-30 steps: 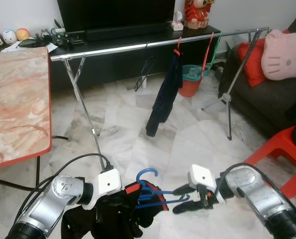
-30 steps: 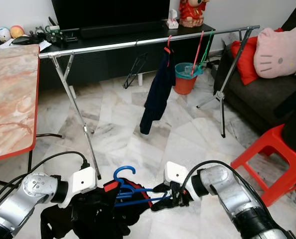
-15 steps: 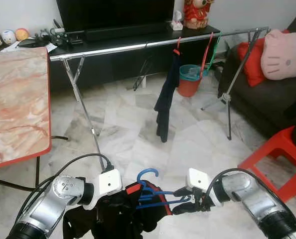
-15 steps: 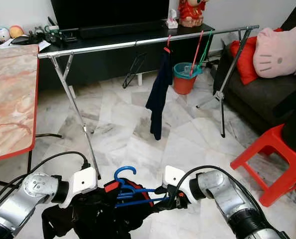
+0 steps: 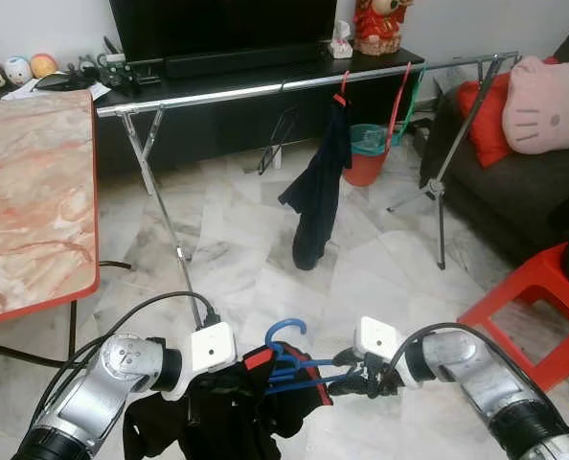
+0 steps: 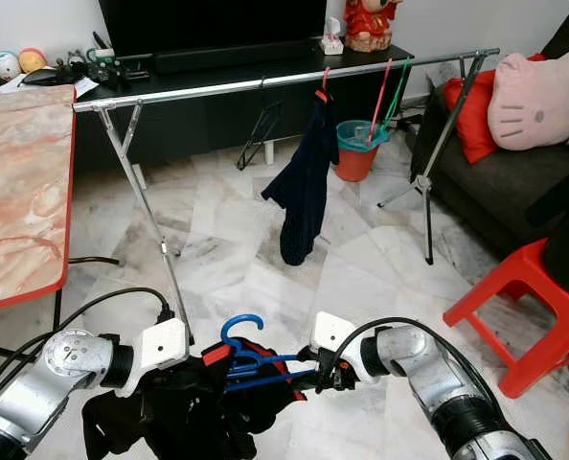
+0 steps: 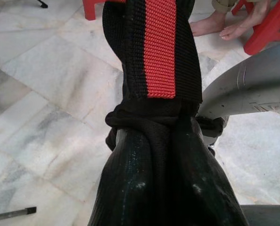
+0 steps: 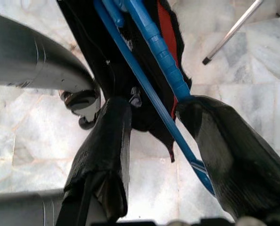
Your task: Hang hanger
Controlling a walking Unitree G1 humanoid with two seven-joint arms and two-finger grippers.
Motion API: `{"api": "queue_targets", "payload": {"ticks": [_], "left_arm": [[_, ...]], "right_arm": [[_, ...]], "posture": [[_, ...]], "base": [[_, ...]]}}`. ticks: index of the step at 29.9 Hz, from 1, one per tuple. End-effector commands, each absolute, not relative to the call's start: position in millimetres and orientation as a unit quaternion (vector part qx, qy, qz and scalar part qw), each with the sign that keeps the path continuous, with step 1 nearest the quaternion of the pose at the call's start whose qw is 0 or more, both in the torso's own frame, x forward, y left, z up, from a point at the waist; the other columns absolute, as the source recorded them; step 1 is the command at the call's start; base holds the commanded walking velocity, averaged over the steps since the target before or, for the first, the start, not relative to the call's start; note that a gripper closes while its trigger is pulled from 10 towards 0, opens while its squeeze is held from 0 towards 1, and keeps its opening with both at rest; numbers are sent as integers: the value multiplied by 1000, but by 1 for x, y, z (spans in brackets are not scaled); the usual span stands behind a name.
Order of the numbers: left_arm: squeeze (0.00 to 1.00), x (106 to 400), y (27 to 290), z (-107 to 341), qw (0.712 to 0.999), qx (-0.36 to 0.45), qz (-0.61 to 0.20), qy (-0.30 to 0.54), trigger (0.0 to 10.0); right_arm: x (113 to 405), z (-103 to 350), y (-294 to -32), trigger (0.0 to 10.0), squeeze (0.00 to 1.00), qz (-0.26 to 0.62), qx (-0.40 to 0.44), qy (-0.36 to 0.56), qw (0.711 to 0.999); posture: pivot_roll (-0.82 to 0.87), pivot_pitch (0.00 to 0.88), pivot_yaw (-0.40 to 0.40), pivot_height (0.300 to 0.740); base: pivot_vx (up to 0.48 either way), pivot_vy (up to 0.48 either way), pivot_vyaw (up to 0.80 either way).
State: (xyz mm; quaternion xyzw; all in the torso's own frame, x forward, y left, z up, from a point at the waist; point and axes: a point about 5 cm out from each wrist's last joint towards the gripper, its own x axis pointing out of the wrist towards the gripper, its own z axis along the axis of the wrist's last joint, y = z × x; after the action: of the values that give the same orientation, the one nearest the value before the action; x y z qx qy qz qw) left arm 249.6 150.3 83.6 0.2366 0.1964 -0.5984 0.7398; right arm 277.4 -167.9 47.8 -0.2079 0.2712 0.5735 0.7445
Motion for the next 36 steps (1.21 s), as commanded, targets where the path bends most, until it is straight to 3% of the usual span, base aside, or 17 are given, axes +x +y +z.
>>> {"api": "queue_targets", "payload": {"ticks": [1, 7, 21, 28, 36], "left_arm": [[0, 249, 141, 91, 729, 233, -620, 173, 10000], [0, 247, 141, 89, 728, 230, -621, 177, 10000], [0, 248, 143, 88, 730, 232, -616, 180, 10000], [0, 248, 142, 88, 732, 234, -615, 177, 10000], [0, 247, 140, 89, 730, 234, -618, 174, 10000]], "right_arm": [[290, 63, -167, 10000, 0, 560, -206, 233, 767], [289, 69, -164, 10000, 0, 582, -180, 221, 762], [275, 54, -166, 10000, 0, 611, -181, 278, 719], [280, 53, -164, 10000, 0, 595, -173, 265, 739], [287, 62, -151, 10000, 0, 596, -107, 225, 763]], "posture": [[7, 0, -19, 740], [5, 0, -20, 740], [4, 0, -22, 740], [4, 0, -22, 740], [14, 0, -27, 740]], "base": [[0, 0, 0], [0, 0, 0], [0, 0, 0], [0, 0, 0], [0, 0, 0]]}}
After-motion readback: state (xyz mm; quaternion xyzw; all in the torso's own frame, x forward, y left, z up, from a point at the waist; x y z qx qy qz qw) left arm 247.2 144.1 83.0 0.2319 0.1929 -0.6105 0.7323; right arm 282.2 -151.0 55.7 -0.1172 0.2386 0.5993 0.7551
